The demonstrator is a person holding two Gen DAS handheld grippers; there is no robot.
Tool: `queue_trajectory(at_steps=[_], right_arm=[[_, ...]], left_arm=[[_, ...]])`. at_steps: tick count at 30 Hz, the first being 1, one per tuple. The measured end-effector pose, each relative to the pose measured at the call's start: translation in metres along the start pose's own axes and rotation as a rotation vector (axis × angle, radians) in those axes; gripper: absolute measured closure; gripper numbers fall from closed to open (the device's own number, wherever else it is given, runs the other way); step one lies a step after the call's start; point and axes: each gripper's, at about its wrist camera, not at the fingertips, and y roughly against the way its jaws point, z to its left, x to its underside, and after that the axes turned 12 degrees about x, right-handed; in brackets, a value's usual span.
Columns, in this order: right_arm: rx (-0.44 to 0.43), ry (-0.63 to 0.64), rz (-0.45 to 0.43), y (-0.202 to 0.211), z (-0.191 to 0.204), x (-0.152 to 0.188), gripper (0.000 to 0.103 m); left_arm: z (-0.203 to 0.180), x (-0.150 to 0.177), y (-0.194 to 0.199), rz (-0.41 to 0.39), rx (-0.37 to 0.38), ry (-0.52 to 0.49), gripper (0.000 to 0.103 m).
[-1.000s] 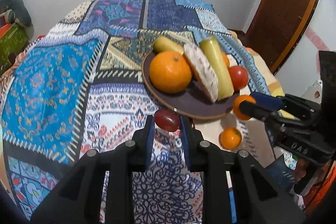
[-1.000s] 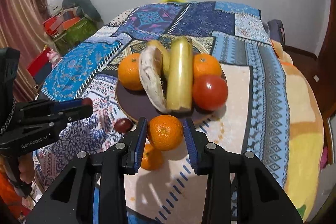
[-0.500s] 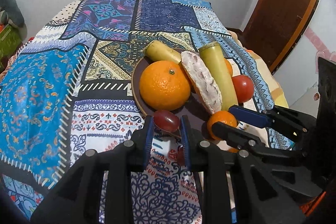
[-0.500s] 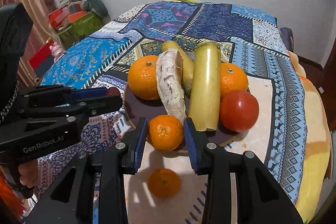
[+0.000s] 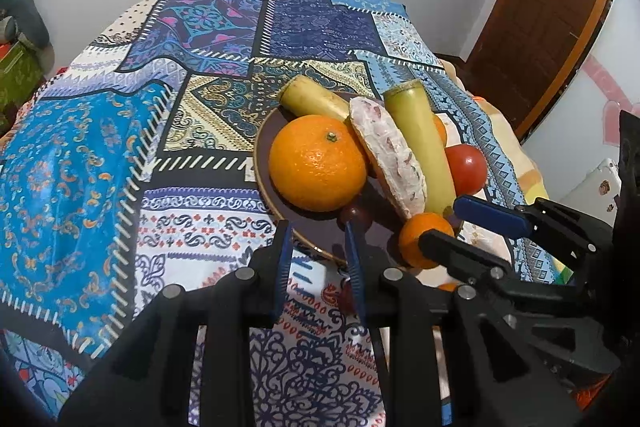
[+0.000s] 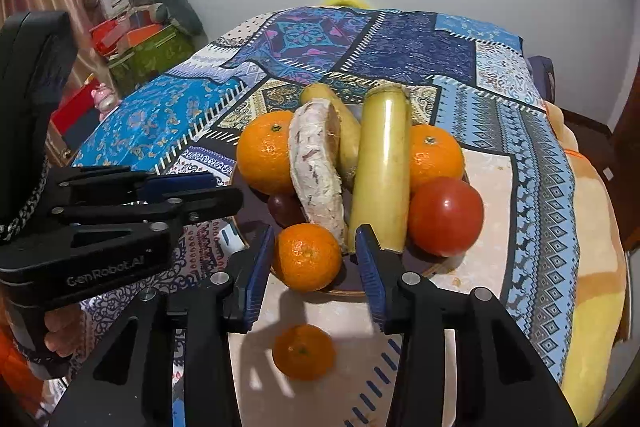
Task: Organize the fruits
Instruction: 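Set the grape on the plate with the left tool while the right tool sets the mandarin there, then grasp the second grape with the left tool while the right tool grasps a second mandarin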
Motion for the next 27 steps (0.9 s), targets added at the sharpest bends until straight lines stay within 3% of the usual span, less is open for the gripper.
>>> queue_trajectory(at_steps=[7, 17, 27], right_arm=[[0.015, 0.010, -0.021, 0.019, 0.001, 0.000, 0.063], [0.034, 0.005, -0.004, 0.041, -0.004, 0.016, 0.053], [0.034, 0.041, 0.074, 0.027, 0.005, 0.038, 0.053]], left_arm=[[-0.008, 0.007, 0.030, -0.033, -0.023, -0.016, 0.075], [-0.023, 0.027, 0.068, -0.088, -0.075, -0.031, 0.043], [-0.022, 0.049, 0.062, -0.028, -0.079, -0.009, 0.039]])
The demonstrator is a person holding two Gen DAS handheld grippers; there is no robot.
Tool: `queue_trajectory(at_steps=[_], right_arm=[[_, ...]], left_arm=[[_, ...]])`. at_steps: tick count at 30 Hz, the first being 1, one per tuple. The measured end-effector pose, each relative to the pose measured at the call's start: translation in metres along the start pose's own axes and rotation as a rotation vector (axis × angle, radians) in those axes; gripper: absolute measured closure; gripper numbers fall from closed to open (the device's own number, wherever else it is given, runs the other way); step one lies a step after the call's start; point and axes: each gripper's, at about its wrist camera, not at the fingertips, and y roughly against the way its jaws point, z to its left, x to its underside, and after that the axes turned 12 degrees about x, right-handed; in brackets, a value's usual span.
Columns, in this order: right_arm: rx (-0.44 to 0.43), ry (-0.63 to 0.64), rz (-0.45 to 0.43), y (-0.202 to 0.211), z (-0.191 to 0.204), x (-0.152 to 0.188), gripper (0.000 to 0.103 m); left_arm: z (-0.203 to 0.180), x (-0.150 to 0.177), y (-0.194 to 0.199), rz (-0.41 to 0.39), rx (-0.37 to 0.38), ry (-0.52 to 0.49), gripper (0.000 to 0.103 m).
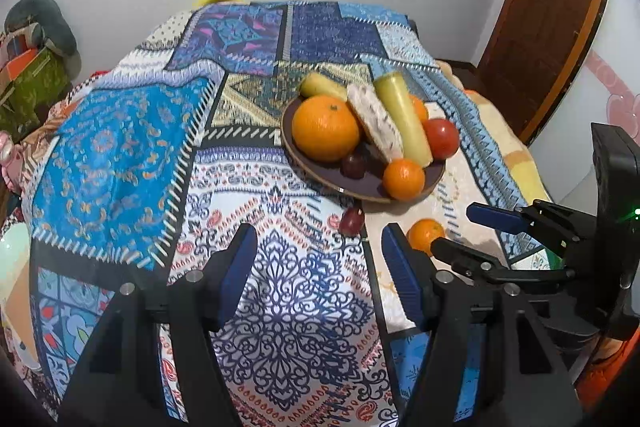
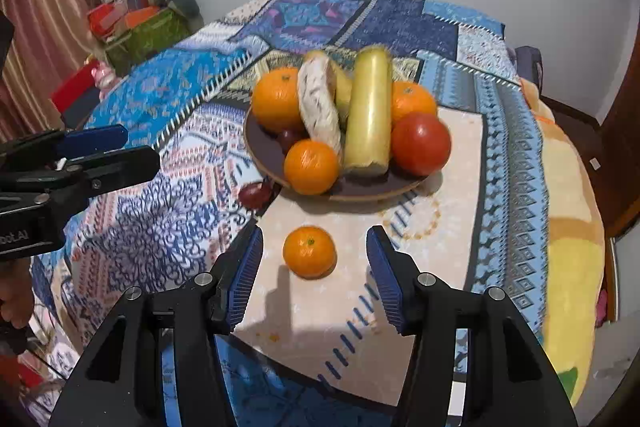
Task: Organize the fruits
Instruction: 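Grasp the second grape with the left tool while the right tool grasps a second mandarin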
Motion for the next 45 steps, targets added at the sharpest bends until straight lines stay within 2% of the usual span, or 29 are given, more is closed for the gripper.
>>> queue_trajectory(at_steps=[4, 7, 13, 18, 19, 23, 29, 33, 35, 37, 45], right_arm=[[-0.021, -0.008, 0.026, -0.011, 0.001, 0.003, 0.053], [-0.020, -0.016, 0.034, -0.017, -0.001, 0.005, 0.053], [-0.046, -0.025, 0.061, -0.028, -0.007, 0.007, 0.053], [-0.072, 0.001, 0.052, -0.026, -0.006, 0.008, 0.071], [-0.065, 0.006, 0.046, -0.025, -0.006, 0.008, 0.071], [-0.051, -0.002, 0.026, -0.019, -0.014, 0.008, 0.071], [-0.027, -0.038, -0.001, -0.012, -0.031, 0.004, 0.071], [-0.019, -0.060, -0.010, -0.012, -0.040, 0.003, 0.071], [-0.016, -0.068, -0.009, -0.013, -0.042, 0.002, 0.071], [-0.015, -0.076, -0.010, -0.015, -0.043, 0.002, 0.071], [-0.013, -0.090, -0.027, -0.016, -0.046, -0.004, 0.071]], left_arm=[[0.001, 0.005, -0.012, 0.031, -0.027, -0.008, 0.038], [0.005, 0.006, -0.023, 0.053, -0.012, 0.006, 0.033], [0.008, 0.004, -0.042, 0.076, -0.006, 0.014, 0.033], [0.009, 0.000, -0.055, 0.089, 0.020, 0.017, 0.033], [0.008, -0.001, -0.058, 0.094, 0.027, 0.014, 0.033], [0.001, -0.005, -0.072, 0.128, 0.051, -0.013, 0.050], [-0.004, -0.006, -0.095, 0.178, 0.045, -0.044, 0.065], [-0.006, -0.005, -0.100, 0.166, 0.033, -0.061, 0.068], [-0.006, -0.006, -0.101, 0.162, 0.033, -0.061, 0.078], [-0.005, -0.007, -0.101, 0.159, 0.054, -0.054, 0.083], [-0.006, -0.008, -0.083, 0.117, 0.047, -0.057, 0.083]])
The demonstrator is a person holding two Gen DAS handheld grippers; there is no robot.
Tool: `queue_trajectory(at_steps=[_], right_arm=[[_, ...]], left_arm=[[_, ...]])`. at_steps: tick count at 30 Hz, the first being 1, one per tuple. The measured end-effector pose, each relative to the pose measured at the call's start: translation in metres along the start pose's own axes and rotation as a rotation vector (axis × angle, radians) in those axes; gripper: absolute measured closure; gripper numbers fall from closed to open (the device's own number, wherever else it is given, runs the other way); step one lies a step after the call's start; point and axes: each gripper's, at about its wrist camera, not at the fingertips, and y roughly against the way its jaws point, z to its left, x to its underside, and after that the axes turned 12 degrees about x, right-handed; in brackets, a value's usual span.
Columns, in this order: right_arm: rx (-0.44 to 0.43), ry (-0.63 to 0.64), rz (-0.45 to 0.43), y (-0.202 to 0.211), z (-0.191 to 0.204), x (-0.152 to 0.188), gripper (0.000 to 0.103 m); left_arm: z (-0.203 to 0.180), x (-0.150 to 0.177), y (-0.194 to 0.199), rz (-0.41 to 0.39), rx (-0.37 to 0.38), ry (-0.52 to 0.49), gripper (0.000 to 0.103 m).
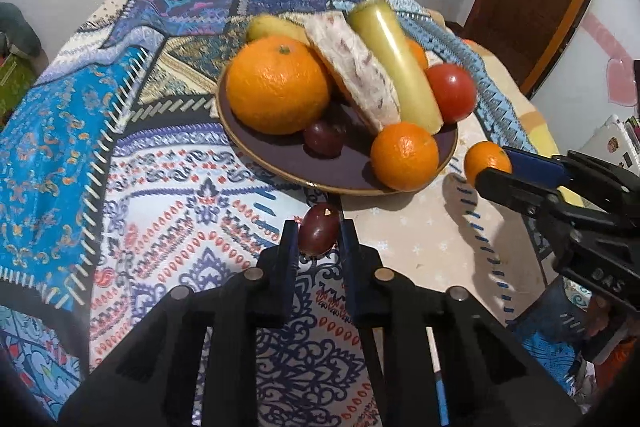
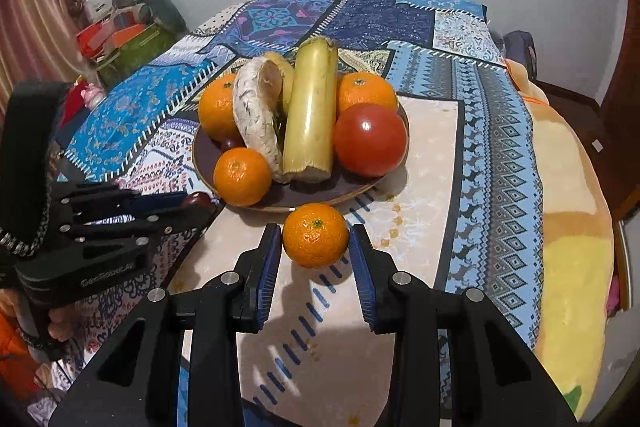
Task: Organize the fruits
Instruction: 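Grasp the second grape with the left tool while the right tool grasps a second mandarin, then place the grape on the plate with the left tool while the right tool places the mandarin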
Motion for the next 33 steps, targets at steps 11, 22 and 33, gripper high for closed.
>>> queue_trajectory(at_steps=[11, 22, 33], right_arm=[[-0.015, -0.001, -0.071, 0.008, 0.003, -0.027, 0.071], [-0.033, 0.029, -0.134, -0.006, 0.022, -0.069, 0.071], [-0.017, 0.036, -0.124, -0.025, 0.030, -0.077, 0.070]], left_arm=[[0.004, -0.023, 0.024, -0.091, 0.006, 0.006, 0.083], [0.017, -0.041, 0.003, -0.082, 0.025, 0.026, 0.083], [0.020, -0.041, -0.007, -0.067, 0.047, 0.028, 0.083]])
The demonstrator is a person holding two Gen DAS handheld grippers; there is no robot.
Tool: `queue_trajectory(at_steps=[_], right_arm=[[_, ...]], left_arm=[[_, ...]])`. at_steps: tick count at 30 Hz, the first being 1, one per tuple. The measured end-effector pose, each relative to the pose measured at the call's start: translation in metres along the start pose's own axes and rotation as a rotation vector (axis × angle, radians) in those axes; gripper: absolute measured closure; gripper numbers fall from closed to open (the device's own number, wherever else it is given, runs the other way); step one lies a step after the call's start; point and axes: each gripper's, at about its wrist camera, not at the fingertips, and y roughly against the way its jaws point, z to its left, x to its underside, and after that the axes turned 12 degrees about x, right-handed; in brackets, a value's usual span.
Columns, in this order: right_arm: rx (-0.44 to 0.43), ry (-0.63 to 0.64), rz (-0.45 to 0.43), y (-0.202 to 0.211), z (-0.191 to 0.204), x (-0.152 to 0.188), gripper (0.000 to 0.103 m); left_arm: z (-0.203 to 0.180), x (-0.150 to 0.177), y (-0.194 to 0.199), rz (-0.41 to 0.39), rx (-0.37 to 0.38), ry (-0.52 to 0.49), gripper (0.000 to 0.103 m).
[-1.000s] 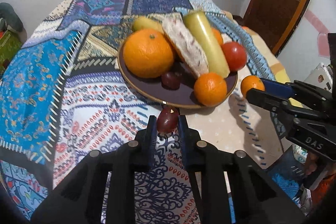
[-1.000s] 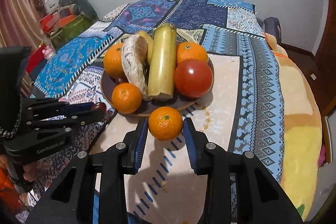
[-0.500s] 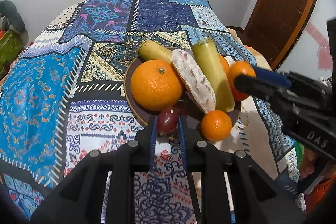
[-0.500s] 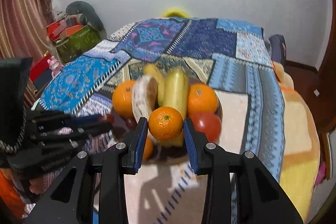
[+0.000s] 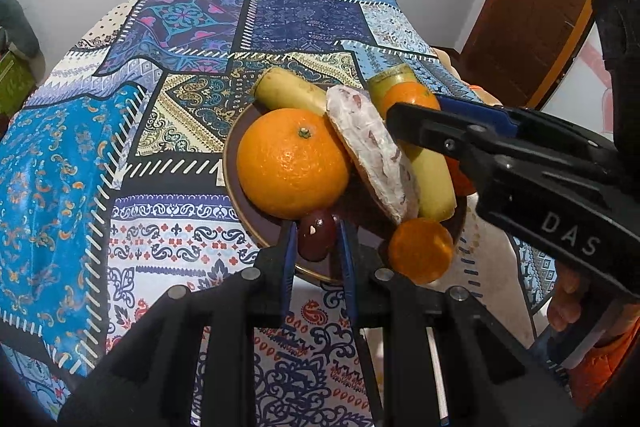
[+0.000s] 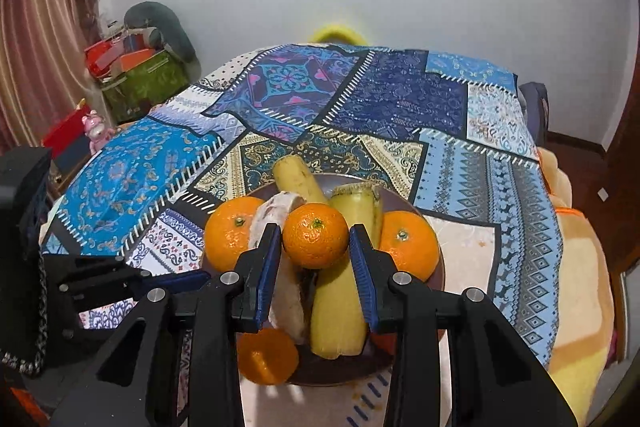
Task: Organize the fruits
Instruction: 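Place the grape on the plate with the left tool while the right tool places the mandarin, then move the right tool to the last mandarin lying on the bedspread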
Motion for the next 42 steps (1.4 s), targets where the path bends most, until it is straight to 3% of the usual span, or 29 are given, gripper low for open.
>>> queue_trajectory(at_steps=[4, 13, 20, 24, 26, 30, 32, 42], right_arm=[[0.000, 0.003, 0.002, 0.002, 0.000, 0.000, 0.057], [0.015, -0.013, -0.016, 0.028, -0.010, 0.007, 0.057], [0.046, -0.005, 0.053, 0.044, -0.021, 0.044, 0.057], [0.070, 0.005, 0.078, 0.059, -0.028, 0.063, 0.057], [0.089, 0.005, 0.090, 0.067, -0.034, 0.074, 0.057], [0.115, -0.032, 0.118, 0.081, -0.056, 0.092, 0.057], [0.118, -0.063, 0.133, 0.089, -0.068, 0.101, 0.057], [0.101, -0.131, 0.232, 0.090, -0.089, 0.153, 0.057]], left_arm=[[0.002, 0.000, 0.001, -0.001, 0.004, 0.014, 0.083], [-0.007, 0.001, 0.044, -0.074, -0.023, 0.005, 0.083], [-0.017, 0.010, 0.070, -0.101, -0.036, 0.002, 0.078], [-0.023, 0.021, 0.077, -0.090, -0.026, 0.008, 0.076], [-0.029, 0.027, 0.077, -0.077, -0.010, 0.005, 0.067], [-0.054, 0.036, 0.069, -0.042, -0.009, -0.042, 0.061], [-0.066, 0.041, 0.064, -0.028, 0.004, -0.054, 0.051], [-0.091, 0.057, 0.043, 0.039, 0.020, -0.063, 0.047]])
